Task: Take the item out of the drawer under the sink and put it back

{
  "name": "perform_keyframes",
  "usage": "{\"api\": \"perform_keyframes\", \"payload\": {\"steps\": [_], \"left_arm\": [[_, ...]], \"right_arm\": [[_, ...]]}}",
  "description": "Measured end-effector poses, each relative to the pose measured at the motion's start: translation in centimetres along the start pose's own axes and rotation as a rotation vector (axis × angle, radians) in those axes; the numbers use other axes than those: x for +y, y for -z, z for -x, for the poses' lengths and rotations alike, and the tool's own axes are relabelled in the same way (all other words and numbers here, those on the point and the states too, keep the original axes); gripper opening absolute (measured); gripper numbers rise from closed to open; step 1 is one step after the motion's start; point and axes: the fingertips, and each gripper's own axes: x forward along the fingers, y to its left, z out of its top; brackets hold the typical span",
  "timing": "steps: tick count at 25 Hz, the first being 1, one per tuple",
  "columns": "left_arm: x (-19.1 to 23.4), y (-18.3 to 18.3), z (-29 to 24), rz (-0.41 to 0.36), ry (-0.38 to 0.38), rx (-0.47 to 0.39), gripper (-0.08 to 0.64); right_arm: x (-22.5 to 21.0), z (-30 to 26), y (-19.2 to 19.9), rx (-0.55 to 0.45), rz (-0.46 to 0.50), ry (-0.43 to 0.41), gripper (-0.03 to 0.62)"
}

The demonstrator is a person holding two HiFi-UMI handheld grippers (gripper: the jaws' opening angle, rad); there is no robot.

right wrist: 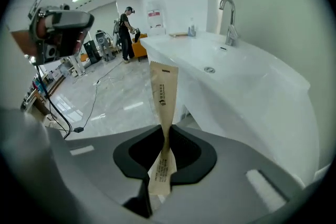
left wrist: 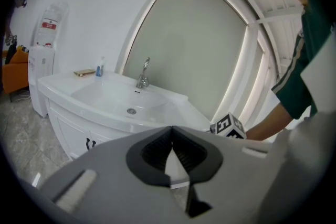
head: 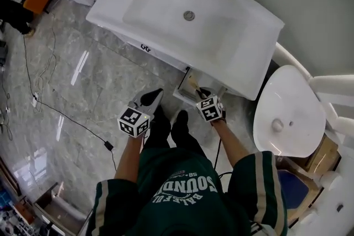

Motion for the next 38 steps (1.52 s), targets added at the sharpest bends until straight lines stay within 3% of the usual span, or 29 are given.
{"api": "perform_keyframes", "payload": {"steps": [11,21,28,38], "left_arm": [[-1.3,-7.4,0.3,-0.130,0.015,-0.075,0.051],[-3.4,-14.2,1.7,-0.243,0.012,-0.181,0.051],[-4.1,-16.0,1.9,-0.297,0.002,-0.205,0.051],[-4.7,-15.7,2.4,-0.292,0.015,-0.218,0.051]], "right_arm": [[-3.2,12.8,-11.8,-0.360,-0.023,0.084,0.046],[-6.0,24.3,-19.9,-0.641,-0.037,0.167,0.044],[-6.5,27.8,-20.7,-0.713,-0.040,0.195,0.044],[-5.4,28.2,-19.7,-0.714,-0.060,0.194,0.044]]}}
